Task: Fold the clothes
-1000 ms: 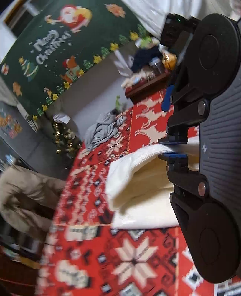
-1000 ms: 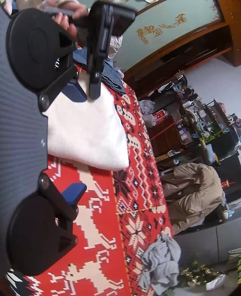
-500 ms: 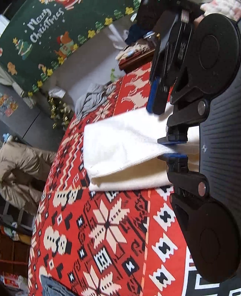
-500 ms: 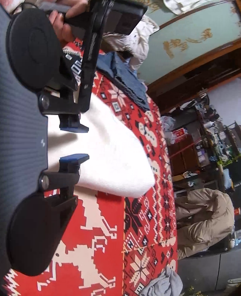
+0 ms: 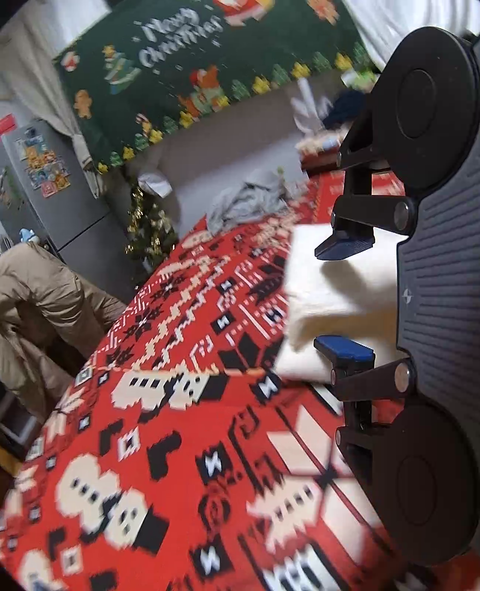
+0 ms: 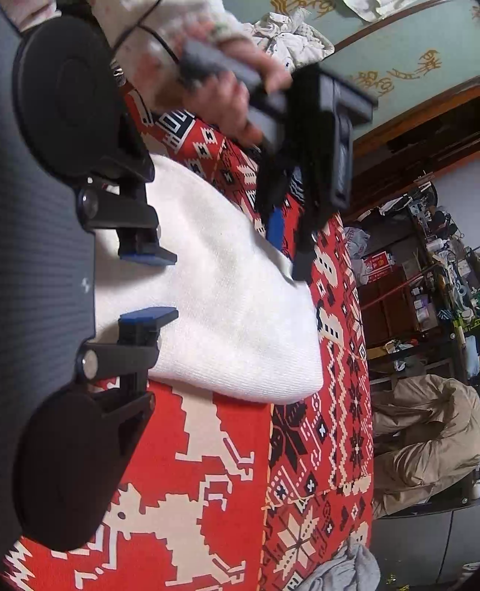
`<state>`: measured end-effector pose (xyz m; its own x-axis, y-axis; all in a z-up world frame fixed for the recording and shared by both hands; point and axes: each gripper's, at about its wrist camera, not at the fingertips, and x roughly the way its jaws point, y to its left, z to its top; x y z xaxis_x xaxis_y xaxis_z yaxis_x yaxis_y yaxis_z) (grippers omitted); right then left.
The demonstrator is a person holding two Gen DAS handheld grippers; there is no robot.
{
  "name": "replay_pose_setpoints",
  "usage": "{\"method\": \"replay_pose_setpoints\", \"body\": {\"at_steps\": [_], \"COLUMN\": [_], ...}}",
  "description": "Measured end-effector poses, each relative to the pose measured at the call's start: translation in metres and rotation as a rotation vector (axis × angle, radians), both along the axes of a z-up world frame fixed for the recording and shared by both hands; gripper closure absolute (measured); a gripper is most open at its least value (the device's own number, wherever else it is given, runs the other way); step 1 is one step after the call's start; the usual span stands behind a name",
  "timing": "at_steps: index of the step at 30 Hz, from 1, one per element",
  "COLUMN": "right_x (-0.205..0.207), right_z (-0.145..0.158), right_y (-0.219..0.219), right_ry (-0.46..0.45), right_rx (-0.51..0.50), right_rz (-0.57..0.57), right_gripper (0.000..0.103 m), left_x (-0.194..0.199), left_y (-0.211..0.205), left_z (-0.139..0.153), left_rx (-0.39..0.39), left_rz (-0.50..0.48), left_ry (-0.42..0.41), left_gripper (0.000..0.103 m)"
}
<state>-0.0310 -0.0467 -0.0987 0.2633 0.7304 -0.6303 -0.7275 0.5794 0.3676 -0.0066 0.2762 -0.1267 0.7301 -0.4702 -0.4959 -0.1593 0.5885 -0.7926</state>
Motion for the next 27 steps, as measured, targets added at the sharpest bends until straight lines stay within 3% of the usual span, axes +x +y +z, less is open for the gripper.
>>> {"method": "replay_pose_setpoints", "body": {"at_steps": [1, 3, 5, 8, 9, 11, 14, 16, 19, 21, 23, 27], "right_x": [0.001, 0.002, 0.002, 0.002, 0.002, 0.004, 0.011, 0.024, 0.050, 0.065, 0.080, 0.102], "right_z": [0.000, 0.001, 0.002, 0.002, 0.002, 0.006, 0.020, 0.028, 0.024, 0.019, 0.005, -0.008], "right_y": [0.000, 0.000, 0.001, 0.002, 0.003, 0.004, 0.004, 0.009, 0.031, 0.047, 0.060, 0.064], "right_ry": [0.006, 0.018, 0.022, 0.030, 0.031, 0.015, -0.044, -0.085, -0.101, -0.122, -0.152, -0.144], "right_rx": [0.003, 0.008, 0.008, 0.010, 0.008, 0.009, 0.021, 0.024, 0.005, -0.021, -0.080, -0.101], "right_rz": [-0.002, -0.006, 0.005, 0.025, 0.031, 0.030, 0.003, -0.029, -0.045, -0.053, -0.067, -0.116], "right_gripper": [0.074, 0.074, 0.074, 0.074, 0.074, 0.074, 0.073, 0.075, 0.091, 0.091, 0.103, 0.103], "left_x": [-0.001, -0.011, -0.035, -0.049, -0.047, -0.036, -0.033, -0.030, -0.028, -0.030, -0.030, -0.028], "left_y": [-0.002, -0.011, -0.029, -0.047, -0.047, -0.041, -0.032, -0.032, -0.036, -0.037, -0.036, -0.031], "left_z": [0.003, 0.014, 0.039, 0.046, 0.039, 0.020, 0.015, 0.016, 0.017, 0.017, 0.016, 0.014], "left_rx": [0.020, 0.100, 0.263, 0.466, 0.487, 0.458, 0.400, 0.403, 0.442, 0.467, 0.467, 0.434], "left_rz": [0.014, 0.049, 0.073, 0.077, 0.071, 0.060, 0.074, 0.072, 0.056, 0.045, 0.042, 0.046], "left_ry": [-0.004, -0.031, -0.110, -0.122, -0.093, -0.035, -0.043, -0.043, -0.049, -0.055, -0.061, -0.055], "left_gripper": [0.097, 0.097, 0.097, 0.096, 0.096, 0.096, 0.096, 0.096, 0.096, 0.096, 0.096, 0.096]}}
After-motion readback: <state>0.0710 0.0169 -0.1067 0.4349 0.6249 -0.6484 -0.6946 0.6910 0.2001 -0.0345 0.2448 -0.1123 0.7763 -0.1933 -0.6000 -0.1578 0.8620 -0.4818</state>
